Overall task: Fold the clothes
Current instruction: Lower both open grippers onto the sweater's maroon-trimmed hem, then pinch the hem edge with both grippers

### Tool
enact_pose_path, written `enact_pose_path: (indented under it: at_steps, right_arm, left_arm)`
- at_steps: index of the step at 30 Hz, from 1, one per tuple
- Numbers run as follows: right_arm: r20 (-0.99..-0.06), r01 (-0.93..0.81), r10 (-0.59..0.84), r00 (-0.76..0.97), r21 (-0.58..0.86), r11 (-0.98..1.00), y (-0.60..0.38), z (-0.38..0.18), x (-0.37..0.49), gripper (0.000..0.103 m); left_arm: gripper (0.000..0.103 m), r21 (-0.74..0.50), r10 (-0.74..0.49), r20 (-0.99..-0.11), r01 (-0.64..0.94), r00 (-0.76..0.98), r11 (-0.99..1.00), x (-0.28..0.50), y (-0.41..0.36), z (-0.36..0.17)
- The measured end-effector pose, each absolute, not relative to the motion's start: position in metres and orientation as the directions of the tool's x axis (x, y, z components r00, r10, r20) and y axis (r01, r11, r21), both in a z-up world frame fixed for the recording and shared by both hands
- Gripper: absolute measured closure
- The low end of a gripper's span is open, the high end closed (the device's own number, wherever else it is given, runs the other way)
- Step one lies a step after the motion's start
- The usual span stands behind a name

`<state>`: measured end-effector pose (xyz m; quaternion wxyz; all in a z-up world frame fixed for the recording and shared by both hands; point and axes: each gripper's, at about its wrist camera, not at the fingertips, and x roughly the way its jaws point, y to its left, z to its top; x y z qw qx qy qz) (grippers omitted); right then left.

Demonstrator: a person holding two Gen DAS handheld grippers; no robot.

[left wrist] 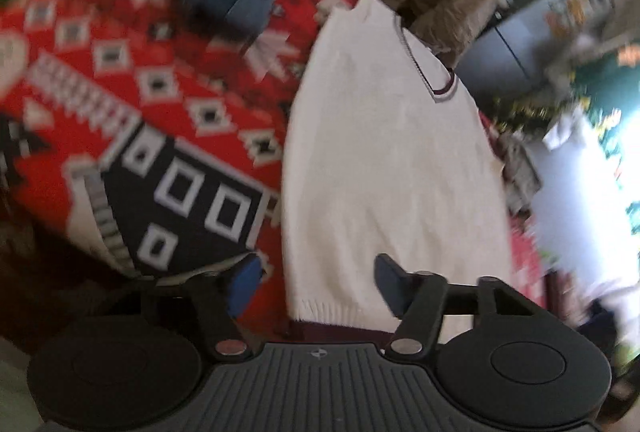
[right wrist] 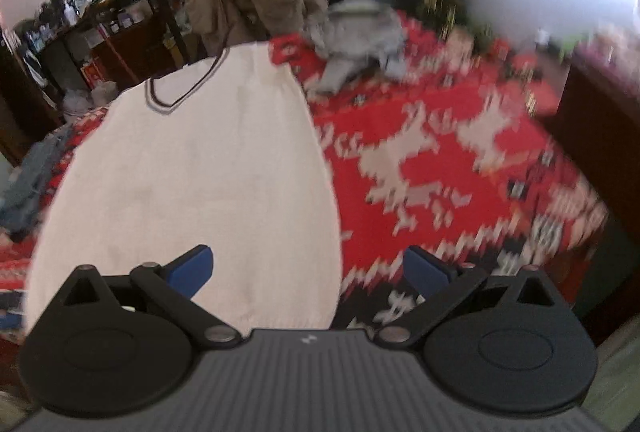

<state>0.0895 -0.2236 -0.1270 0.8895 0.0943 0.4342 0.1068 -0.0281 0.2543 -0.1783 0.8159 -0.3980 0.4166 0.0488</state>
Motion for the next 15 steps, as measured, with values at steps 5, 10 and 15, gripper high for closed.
enact_pose_path:
  at_steps: [5,10,15]
  right_arm:
    - [-0.743,-0.036,0.403,0.534,0.457,0.889,-0.249,-0.145,0.090,0.001]
    - [-0.716,0.027,0.494,0.493,0.580,0.814,-0.266,-0.164,0.088,0.001]
    - [-0.687,0.119,0.577,0.442,0.683,0.721,-0.282,-0.186,0.089,0.001]
  left_arm:
    - [0.052,-0.717,-0.367,-0.645,-0.365,0.670,0.593,-0.029,0.256,-0.191]
    - [0.052,-0.787,-0.453,-0.580,-0.324,0.676,0.524,-0.027,0.250,-0.204]
    - [0.053,-0.815,-0.519,-0.553,-0.295,0.652,0.498,-0.030,0.246,-0.206]
